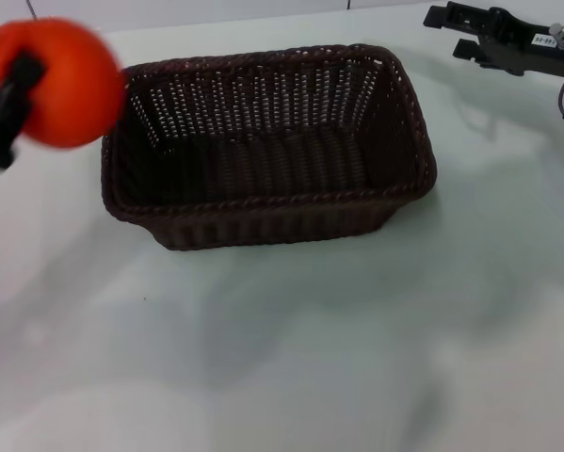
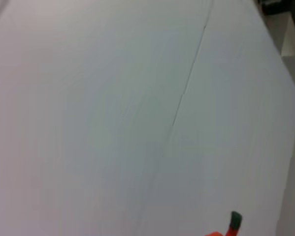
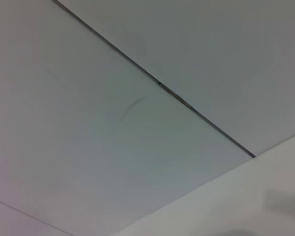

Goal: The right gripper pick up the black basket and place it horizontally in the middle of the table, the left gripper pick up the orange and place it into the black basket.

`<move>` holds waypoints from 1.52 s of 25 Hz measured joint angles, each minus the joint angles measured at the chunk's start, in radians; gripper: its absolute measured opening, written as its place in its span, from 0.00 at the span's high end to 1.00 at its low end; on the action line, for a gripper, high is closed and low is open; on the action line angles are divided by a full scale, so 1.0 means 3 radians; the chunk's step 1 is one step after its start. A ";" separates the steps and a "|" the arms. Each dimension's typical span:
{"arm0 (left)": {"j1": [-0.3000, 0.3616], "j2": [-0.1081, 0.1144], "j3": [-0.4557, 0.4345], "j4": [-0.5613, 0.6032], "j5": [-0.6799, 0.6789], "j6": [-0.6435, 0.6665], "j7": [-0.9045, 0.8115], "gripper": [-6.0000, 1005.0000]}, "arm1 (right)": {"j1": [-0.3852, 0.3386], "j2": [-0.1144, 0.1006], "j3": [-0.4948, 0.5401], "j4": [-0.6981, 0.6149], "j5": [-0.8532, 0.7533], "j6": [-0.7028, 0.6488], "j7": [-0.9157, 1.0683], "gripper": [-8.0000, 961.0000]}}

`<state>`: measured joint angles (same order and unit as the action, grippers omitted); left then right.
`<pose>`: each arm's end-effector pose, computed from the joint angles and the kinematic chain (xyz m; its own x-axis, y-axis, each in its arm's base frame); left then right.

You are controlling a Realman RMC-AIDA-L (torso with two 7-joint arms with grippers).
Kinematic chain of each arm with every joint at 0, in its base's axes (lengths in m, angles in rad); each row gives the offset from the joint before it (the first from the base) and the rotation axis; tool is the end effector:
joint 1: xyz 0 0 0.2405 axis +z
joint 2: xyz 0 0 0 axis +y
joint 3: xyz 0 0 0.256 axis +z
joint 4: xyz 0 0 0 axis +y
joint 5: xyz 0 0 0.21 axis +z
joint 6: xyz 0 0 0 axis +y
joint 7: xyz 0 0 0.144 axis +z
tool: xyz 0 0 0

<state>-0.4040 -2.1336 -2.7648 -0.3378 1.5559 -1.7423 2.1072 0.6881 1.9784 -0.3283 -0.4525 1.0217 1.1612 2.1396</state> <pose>-0.2769 0.2872 0.0167 0.3358 0.0125 0.9419 0.6515 -0.7252 -0.2226 0.2992 0.4070 0.0461 -0.0402 0.6836 0.7287 0.9851 0.1490 -0.0854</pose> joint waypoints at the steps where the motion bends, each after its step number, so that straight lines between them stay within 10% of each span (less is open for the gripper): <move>1: -0.0061 -0.0023 0.0022 0.0000 0.0010 0.0062 -0.0021 0.81 | -0.0007 0.0004 -0.0004 0.0000 0.0033 0.0006 -0.0005 0.03; 5: -0.0272 -0.0103 0.0119 0.0000 0.0029 0.0422 -0.0174 0.84 | -0.0027 0.0024 -0.0019 0.0000 0.0123 0.0023 -0.0040 0.03; 18: -0.0247 -0.0113 0.0179 0.0064 -0.0127 0.0503 -0.0190 0.48 | -0.0010 0.0086 -0.0018 0.0000 0.0183 -0.0073 -0.0254 0.03; 29: 0.0255 -0.0113 0.0161 0.0248 -0.1165 -0.0154 0.0322 0.06 | -0.0102 0.0244 0.0002 -0.0001 0.1175 -0.0425 -0.1602 0.03; 38: 0.0694 -0.0112 -0.0110 0.0387 -0.1605 -0.0417 0.0485 0.06 | -0.0185 0.0337 0.0010 0.0201 0.2429 -0.0666 -0.3091 0.03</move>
<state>-0.1959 -2.1672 -2.7978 -0.2216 1.0745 -1.8675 2.2527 0.6327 2.0796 -0.3252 -0.3922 1.7504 0.9613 1.2124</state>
